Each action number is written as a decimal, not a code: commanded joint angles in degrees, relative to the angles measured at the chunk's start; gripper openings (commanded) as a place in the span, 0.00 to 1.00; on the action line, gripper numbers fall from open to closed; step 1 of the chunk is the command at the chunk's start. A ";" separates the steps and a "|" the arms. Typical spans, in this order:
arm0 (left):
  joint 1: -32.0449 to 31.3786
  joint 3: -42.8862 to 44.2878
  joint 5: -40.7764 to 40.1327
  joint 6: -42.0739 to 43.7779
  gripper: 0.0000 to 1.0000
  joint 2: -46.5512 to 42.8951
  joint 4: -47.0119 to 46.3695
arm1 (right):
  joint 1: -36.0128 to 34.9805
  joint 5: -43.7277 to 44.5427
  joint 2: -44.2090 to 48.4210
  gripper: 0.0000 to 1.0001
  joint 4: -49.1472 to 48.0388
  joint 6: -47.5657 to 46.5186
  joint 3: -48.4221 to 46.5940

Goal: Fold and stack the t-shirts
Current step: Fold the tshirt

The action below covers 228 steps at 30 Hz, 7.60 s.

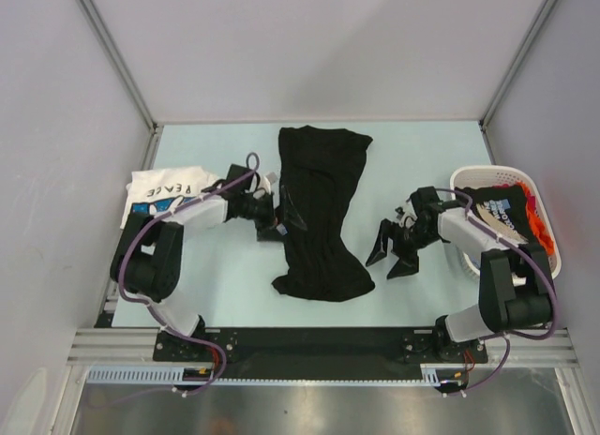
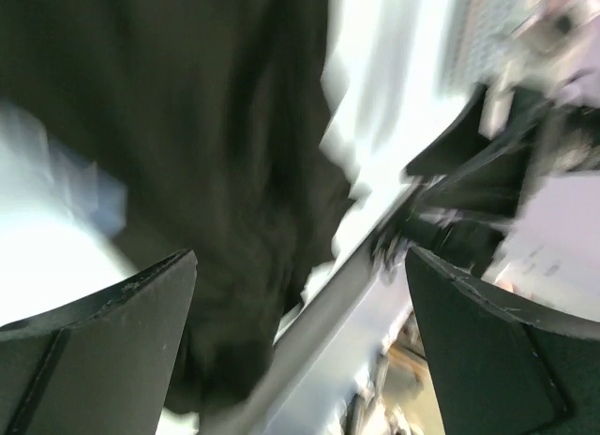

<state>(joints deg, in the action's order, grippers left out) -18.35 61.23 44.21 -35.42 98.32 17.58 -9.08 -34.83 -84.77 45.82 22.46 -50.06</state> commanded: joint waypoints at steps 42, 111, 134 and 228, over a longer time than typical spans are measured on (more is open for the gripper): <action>-9.69 -17.73 -5.62 5.80 0.00 3.46 9.57 | -11.57 11.62 -5.49 0.00 -14.82 6.91 8.06; -14.08 -8.24 -9.22 6.94 0.99 -8.06 26.27 | -23.09 13.83 4.61 0.71 3.60 13.31 10.68; -17.69 -12.45 -21.36 14.76 0.79 0.02 32.60 | -25.46 12.68 -0.40 0.00 -4.70 17.01 4.90; 8.51 6.44 -31.28 16.96 0.99 -8.41 41.83 | -24.23 24.81 -13.74 0.88 5.87 1.36 -31.49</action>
<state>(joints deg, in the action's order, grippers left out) -9.61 67.26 11.64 -20.34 90.13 60.62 -33.01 -15.05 -92.14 55.64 24.82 -81.82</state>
